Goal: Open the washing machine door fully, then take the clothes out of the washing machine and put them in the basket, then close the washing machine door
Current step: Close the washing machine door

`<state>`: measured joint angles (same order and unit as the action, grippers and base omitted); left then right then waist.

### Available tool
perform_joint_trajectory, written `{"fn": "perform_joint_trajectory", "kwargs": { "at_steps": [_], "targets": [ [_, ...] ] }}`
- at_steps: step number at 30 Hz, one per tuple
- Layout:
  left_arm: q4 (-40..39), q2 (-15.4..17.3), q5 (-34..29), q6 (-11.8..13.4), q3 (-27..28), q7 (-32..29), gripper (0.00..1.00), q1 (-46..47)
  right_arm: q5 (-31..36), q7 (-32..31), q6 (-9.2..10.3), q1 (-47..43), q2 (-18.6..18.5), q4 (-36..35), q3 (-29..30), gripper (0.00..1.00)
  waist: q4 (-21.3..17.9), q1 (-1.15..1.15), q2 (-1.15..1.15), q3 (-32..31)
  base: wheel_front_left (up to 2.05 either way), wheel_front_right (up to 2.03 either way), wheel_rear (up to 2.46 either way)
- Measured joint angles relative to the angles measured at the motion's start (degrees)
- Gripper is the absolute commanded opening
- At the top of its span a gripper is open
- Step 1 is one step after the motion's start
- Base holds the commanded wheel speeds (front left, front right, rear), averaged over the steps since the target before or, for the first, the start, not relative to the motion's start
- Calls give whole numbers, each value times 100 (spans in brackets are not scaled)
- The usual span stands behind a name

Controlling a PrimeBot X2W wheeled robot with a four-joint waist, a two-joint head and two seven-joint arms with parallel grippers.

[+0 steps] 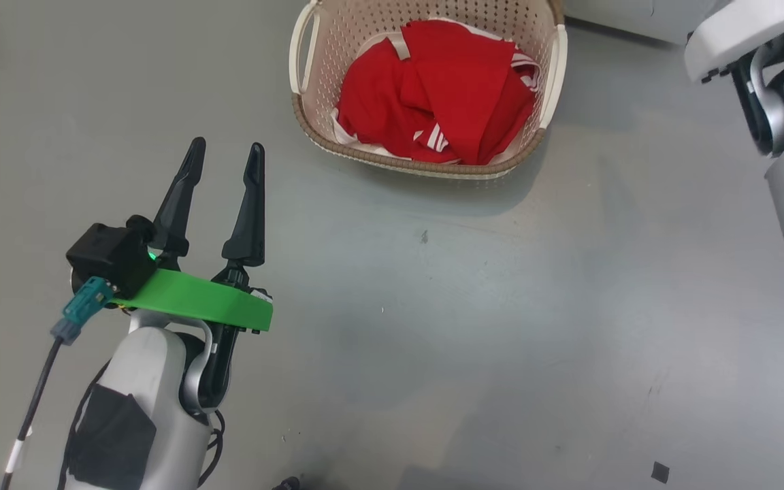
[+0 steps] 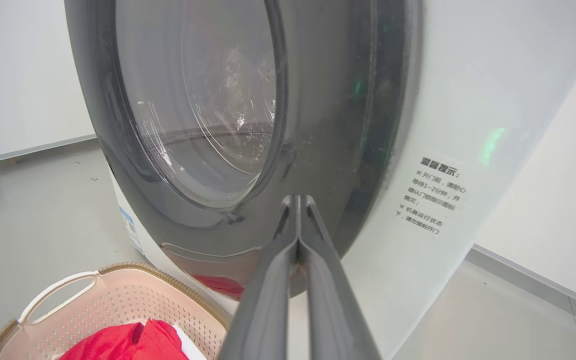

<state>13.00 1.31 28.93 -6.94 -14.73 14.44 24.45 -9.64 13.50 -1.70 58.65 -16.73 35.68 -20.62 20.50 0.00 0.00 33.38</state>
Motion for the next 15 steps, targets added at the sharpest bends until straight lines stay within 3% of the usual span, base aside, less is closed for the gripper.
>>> {"fn": "perform_joint_trajectory", "kwargs": {
  "at_steps": [15],
  "targets": [
    [456, 46, -379, -18, 333, 0, 100, -220, -550, 74, 35, -1604, 428, -92, 332, 0, -436, 0, 0, -1090, 0, 0, 0]
  ]
}}
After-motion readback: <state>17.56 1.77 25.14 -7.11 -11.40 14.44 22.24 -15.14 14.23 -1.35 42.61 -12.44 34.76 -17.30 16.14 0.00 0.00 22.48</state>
